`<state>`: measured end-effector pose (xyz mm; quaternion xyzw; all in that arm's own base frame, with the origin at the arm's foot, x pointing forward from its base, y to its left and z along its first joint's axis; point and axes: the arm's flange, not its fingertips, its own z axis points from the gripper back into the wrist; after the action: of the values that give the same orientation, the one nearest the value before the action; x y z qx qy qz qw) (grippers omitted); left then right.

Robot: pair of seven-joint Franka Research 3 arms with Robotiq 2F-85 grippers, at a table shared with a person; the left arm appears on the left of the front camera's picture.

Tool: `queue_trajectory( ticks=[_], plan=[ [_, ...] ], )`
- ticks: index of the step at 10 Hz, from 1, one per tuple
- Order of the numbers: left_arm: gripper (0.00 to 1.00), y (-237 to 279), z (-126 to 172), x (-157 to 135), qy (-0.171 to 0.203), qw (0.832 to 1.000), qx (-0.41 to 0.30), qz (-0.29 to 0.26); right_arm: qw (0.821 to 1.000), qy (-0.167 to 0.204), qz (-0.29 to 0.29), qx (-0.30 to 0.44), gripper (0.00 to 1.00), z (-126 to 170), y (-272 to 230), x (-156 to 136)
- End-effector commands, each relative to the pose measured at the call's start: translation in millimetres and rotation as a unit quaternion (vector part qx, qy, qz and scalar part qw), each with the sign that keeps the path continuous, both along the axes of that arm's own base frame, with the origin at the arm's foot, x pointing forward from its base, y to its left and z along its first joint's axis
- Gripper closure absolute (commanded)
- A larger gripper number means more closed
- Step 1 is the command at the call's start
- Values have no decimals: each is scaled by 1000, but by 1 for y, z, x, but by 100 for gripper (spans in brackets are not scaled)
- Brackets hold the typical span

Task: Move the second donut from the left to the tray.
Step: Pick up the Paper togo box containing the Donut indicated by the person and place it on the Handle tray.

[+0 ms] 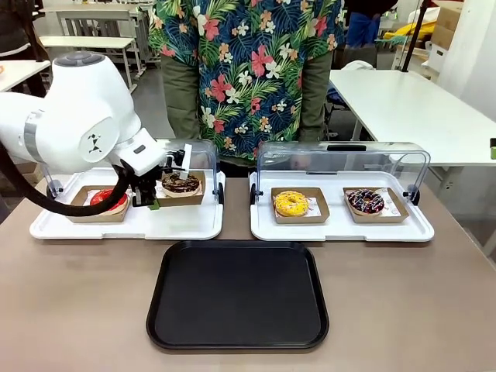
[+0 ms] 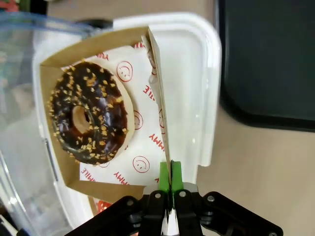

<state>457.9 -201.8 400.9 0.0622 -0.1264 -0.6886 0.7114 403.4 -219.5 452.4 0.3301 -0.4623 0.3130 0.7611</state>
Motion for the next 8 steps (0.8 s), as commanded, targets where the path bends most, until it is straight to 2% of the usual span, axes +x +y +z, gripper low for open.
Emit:
queue_trajectory(
  ticks=[1,4,8],
  plan=[
    [98,-14,11,-34,-4,1000,8,18,1000,-2,0,4,0,3,1,1],
    [98,-42,20,-86,-4,1000,-2,6,1000,-2,0,4,0,3,1,1],
    [98,-91,5,-151,-10,1000,-16,-13,1000,-2,0,4,0,3,1,1]
  ],
)
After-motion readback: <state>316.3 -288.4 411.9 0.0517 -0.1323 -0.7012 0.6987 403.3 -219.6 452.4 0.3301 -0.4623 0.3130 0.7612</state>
